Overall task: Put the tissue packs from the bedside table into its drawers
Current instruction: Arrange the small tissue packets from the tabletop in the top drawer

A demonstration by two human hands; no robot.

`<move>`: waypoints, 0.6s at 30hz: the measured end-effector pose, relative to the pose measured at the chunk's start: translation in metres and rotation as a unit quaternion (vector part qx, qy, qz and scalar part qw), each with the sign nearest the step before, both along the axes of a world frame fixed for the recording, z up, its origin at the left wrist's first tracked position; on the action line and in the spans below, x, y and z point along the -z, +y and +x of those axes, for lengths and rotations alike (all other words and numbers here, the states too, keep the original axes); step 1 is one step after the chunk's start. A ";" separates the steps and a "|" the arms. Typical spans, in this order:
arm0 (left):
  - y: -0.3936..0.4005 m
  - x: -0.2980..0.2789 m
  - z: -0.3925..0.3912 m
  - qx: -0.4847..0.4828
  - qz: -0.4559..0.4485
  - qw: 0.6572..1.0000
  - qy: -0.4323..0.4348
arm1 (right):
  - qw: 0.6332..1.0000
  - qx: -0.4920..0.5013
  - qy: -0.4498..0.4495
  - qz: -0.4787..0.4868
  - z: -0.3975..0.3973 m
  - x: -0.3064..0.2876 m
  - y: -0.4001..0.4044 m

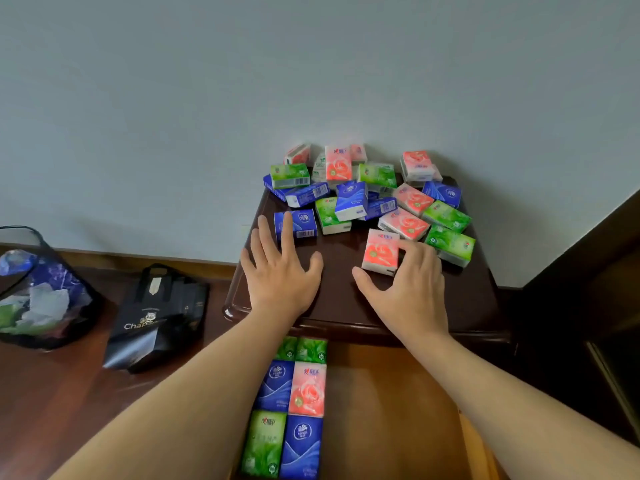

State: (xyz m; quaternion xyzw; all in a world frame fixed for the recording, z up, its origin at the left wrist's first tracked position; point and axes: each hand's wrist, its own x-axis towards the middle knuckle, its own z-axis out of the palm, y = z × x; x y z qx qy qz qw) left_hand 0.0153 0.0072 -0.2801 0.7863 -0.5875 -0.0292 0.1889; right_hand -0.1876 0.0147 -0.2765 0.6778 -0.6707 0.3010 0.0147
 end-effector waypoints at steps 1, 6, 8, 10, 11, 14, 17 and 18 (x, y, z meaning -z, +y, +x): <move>0.000 0.000 -0.001 -0.002 -0.003 1.000 -0.002 | 1.000 0.002 0.007 0.009 0.000 0.000 0.000; 0.004 -0.004 -0.003 -0.010 -0.037 0.999 0.012 | 0.997 -0.008 0.069 0.028 0.003 -0.004 -0.001; 0.007 -0.004 -0.004 -0.018 -0.087 0.996 0.024 | 0.998 -0.009 0.052 0.020 0.003 -0.003 0.000; 0.010 -0.004 -0.005 -0.018 -0.146 0.988 0.041 | 1.000 -0.014 0.013 0.004 0.003 -0.003 0.002; 0.010 -0.003 -0.004 -0.014 -0.158 0.986 0.050 | 1.000 -0.013 -0.004 0.004 0.002 -0.002 0.002; 0.009 -0.001 -0.001 0.013 -0.126 0.991 0.038 | 1.000 0.012 -0.015 0.019 0.003 -0.001 0.001; 0.007 0.000 0.002 0.008 -0.088 0.996 0.011 | 0.999 0.013 -0.004 0.031 0.004 0.000 0.001; 0.008 0.001 0.002 0.002 -0.086 0.996 0.009 | 0.999 -0.001 -0.009 0.031 0.002 0.000 0.002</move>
